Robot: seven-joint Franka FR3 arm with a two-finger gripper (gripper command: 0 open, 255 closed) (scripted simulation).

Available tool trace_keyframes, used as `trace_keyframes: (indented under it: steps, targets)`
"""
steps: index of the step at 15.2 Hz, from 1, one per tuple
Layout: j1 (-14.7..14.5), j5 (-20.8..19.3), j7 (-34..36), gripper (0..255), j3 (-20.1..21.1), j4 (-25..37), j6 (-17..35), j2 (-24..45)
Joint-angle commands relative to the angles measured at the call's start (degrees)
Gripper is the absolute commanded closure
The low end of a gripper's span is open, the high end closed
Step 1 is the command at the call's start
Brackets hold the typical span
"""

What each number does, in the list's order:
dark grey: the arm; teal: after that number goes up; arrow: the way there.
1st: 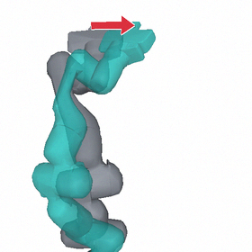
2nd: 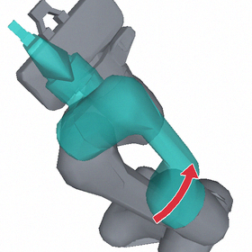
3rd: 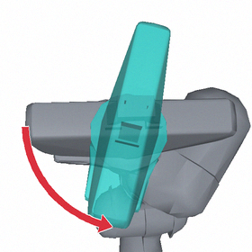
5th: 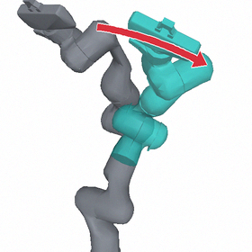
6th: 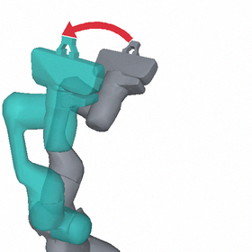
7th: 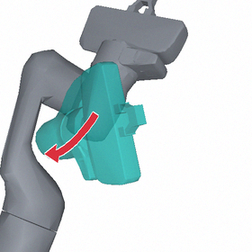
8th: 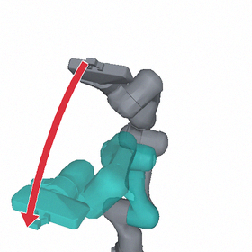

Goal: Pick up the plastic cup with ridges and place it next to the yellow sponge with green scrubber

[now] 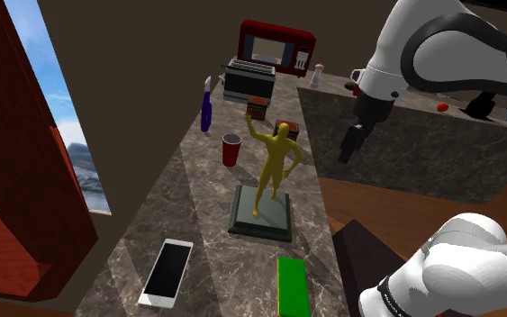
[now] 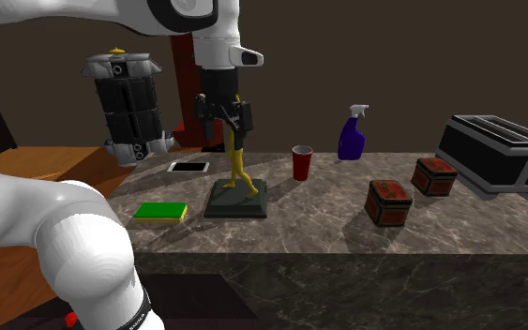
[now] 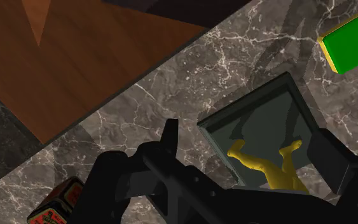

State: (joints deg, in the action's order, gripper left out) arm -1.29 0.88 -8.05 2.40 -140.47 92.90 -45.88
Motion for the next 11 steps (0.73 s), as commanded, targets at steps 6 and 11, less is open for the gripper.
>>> trace_keyframes:
  steps: [6,11]
  targets:
    - [-0.23,0.27,1.98,0,2.18,3.06,7.98,10.59]
    - [-0.19,-0.35,4.18,0,4.23,8.07,14.42,21.63]
